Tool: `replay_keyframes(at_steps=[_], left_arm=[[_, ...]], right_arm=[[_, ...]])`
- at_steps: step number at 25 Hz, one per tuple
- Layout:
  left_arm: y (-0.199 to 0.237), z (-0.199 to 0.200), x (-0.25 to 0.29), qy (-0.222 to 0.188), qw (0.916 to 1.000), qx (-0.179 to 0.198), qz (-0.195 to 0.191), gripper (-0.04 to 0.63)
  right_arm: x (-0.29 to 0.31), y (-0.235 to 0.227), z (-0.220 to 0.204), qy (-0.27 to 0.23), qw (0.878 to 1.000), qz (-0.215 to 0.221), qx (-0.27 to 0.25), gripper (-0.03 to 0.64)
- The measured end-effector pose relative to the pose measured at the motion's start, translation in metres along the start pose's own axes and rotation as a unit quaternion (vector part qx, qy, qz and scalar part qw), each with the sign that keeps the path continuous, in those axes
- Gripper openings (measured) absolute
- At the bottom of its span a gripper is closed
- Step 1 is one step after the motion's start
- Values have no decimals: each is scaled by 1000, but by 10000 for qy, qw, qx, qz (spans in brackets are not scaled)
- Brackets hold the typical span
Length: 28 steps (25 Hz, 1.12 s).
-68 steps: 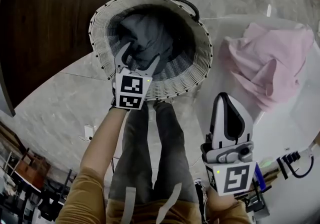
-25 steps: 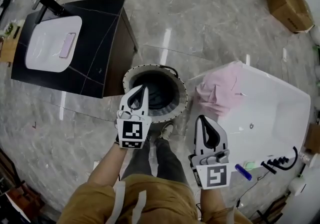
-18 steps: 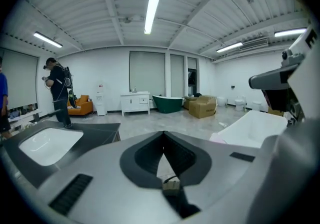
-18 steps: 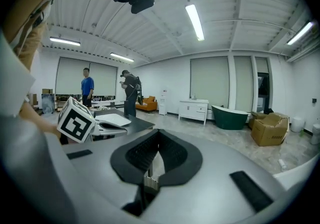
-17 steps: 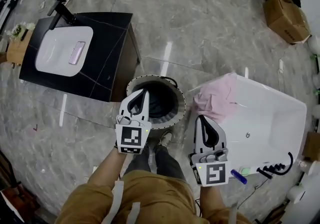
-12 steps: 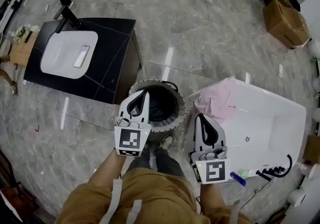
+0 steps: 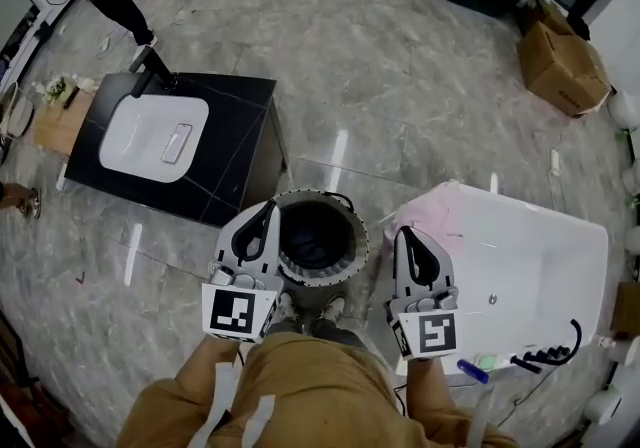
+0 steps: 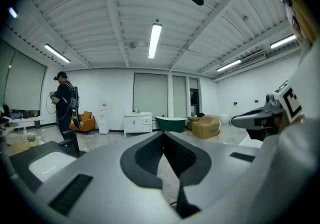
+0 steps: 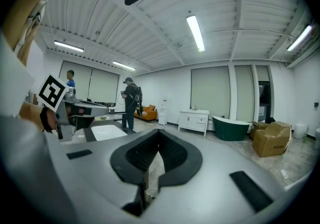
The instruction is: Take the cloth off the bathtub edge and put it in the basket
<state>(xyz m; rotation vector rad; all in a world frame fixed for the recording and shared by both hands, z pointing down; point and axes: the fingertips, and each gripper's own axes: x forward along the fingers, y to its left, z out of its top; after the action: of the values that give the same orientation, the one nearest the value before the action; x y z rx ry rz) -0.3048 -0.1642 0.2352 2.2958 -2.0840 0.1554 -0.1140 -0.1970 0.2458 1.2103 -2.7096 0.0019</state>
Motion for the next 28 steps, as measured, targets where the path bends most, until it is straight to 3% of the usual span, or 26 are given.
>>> replay_keyframes(at_steps=[12,28], left_arm=[[30,50,-47,-404,9982,64,449,6],[62,52,-81,-504,9963,29,693,6]], right_arm=[[-20,-31,48,-421,9985,-302,-152,5],[-6,10,68,-517,9982,-77,-287,5]])
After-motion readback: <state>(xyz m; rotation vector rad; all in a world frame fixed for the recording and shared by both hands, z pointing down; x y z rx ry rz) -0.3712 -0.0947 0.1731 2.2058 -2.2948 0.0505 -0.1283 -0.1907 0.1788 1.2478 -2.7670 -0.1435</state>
